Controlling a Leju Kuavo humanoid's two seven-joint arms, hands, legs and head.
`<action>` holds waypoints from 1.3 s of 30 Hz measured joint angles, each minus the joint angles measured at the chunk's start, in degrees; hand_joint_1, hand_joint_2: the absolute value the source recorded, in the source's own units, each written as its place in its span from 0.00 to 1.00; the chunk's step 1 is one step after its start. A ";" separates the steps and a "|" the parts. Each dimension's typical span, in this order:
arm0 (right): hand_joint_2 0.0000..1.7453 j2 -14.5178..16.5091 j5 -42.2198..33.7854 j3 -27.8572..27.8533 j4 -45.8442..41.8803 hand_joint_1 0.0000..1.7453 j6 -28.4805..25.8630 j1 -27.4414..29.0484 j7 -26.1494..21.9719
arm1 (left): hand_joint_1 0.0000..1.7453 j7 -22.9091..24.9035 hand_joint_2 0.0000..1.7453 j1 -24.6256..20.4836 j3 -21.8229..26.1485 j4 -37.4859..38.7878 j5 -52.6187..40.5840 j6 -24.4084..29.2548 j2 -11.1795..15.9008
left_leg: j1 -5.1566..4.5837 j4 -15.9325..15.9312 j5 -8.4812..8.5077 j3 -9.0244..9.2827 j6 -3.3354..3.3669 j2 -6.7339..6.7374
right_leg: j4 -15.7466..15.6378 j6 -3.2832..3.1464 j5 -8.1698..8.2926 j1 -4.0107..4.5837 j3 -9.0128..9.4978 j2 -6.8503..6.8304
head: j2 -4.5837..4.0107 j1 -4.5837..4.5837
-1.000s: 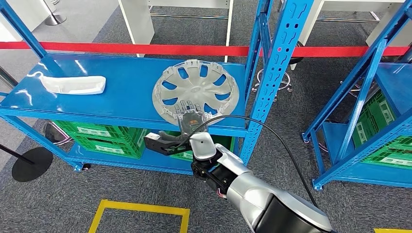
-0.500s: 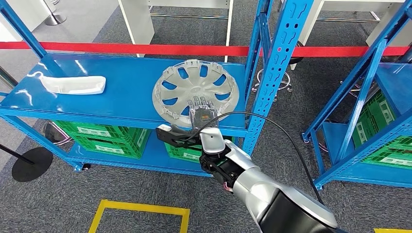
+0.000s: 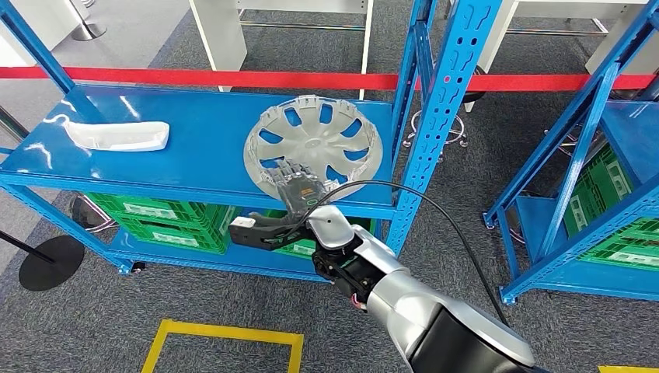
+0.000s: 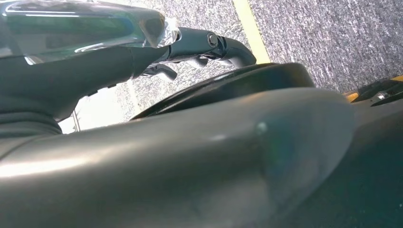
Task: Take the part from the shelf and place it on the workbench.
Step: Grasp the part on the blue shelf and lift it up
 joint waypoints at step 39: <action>0.00 0.24 -7.75 10.37 -5.47 0.00 -1.41 2.83 -8.13 | 0.00 0.31 0.00 -0.01 -0.15 -0.01 -0.20 -0.84 0.21 | 1.13 -0.34 -2.44 2.78 -0.67 0.15 | 1.21 2.83 1.40 -1.52 -2.50 -0.59 | 0.01 1.09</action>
